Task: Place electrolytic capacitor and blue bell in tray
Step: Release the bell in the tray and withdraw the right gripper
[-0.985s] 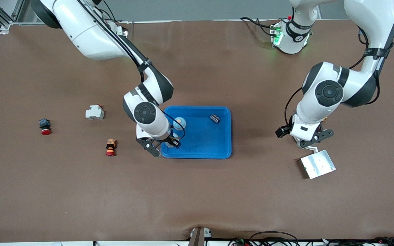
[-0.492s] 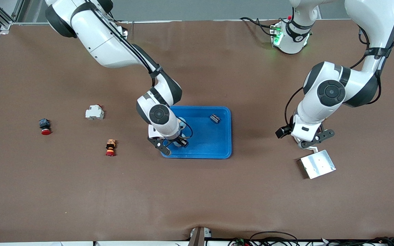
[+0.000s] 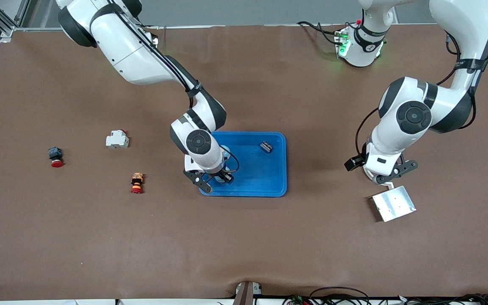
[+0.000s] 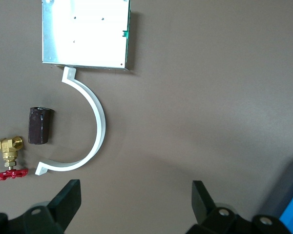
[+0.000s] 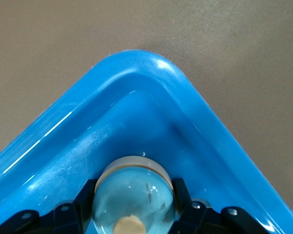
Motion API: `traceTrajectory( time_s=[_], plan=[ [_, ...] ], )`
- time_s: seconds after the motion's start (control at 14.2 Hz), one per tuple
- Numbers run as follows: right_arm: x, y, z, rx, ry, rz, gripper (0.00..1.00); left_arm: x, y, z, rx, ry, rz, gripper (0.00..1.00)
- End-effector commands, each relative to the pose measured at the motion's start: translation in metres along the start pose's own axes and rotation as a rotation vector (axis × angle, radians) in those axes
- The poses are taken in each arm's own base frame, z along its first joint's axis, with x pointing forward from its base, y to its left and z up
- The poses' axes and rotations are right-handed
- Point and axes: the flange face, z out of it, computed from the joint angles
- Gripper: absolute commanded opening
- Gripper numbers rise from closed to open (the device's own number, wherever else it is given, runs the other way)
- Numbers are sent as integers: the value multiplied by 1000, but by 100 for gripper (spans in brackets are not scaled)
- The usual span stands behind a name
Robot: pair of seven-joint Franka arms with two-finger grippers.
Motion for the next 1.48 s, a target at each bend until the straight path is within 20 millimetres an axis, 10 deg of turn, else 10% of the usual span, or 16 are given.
traceTrajectory(
  time_s=[0.0,0.07,0.14,0.21,0.84,1.06,1.41],
  plan=[
    [5,-4,4,0,33,8,0,-13,8,-11,-5,-9,-2,100],
    [6,-3,4,0,32,11,0,-17,13,-12,-14,-15,-10,100],
    [7,-3,4,0,32,14,84,-20,18,-14,-21,-21,-19,100],
    [9,-3,4,2,37,18,100,-26,24,-14,-27,-25,-25,100],
    [-3,-10,-17,0,27,11,100,-55,63,-3,-48,-44,-94,100],
    [-7,-9,-44,-68,18,0,100,-45,46,3,-26,-35,-65,100],
    [27,11,-128,-167,16,-95,100,3,-40,37,61,-35,35,100]
  ],
)
